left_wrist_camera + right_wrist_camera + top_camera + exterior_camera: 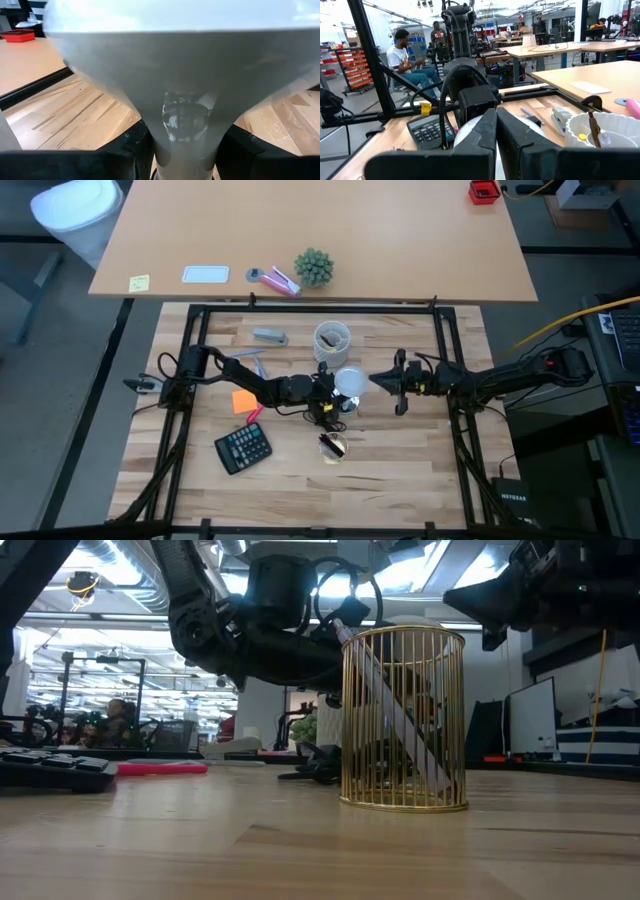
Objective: Screw lightbulb
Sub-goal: Insert the lightbulb into the lamp
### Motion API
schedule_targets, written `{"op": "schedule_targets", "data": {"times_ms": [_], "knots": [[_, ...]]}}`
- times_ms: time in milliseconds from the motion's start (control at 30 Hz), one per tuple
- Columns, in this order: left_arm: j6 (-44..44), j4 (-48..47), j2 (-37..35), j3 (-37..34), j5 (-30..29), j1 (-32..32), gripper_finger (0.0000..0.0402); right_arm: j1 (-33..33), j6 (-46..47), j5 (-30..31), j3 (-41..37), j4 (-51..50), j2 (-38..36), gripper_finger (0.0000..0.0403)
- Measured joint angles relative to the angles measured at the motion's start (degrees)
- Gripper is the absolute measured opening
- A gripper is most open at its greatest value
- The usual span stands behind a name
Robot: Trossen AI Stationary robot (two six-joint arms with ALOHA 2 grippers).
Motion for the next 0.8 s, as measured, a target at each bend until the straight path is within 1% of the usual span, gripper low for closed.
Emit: {"op": "schedule_targets", "data": {"times_ms": [100, 167, 367, 467, 600, 700, 800], "knots": [[0.3, -0.8, 0.0, 0.0, 0.0, 0.0, 0.0156, 0.0, 0.0, -0.4, 2.0, -0.5, 0.7, 0.0012], [0.3, -1.5, 0.0, 0.0, 0.0, 0.0, 0.0156, 0.0, -0.3, -1.8, 3.8, -0.7, 2.3, 0.0012], [0.2, -4.2, 0.0, -0.1, 0.0, 0.0, 0.0156, 0.0, -1.9, -5.6, 9.7, -0.9, 12.1, 0.0012], [0.2, -4.3, 0.0, -0.4, -0.1, 0.0, 0.0156, 0.0, -2.0, -5.6, 12.0, -1.1, 17.3, 0.0012], [-0.6, -3.6, 0.0, -1.4, 0.0, 0.0, 0.0156, 0.0, -2.0, -5.6, 14.7, -0.3, 22.3, 0.0012], [-1.1, -2.9, 0.0, -2.0, -0.1, -0.1, 0.0156, 0.0, -2.2, -5.6, 16.2, -0.1, 24.3, 0.0012], [-1.2, -2.6, 0.0, -2.2, -0.1, -0.1, 0.0156, 0.0, -2.8, -5.6, 16.9, -0.4, 24.8, 0.0012]]}}
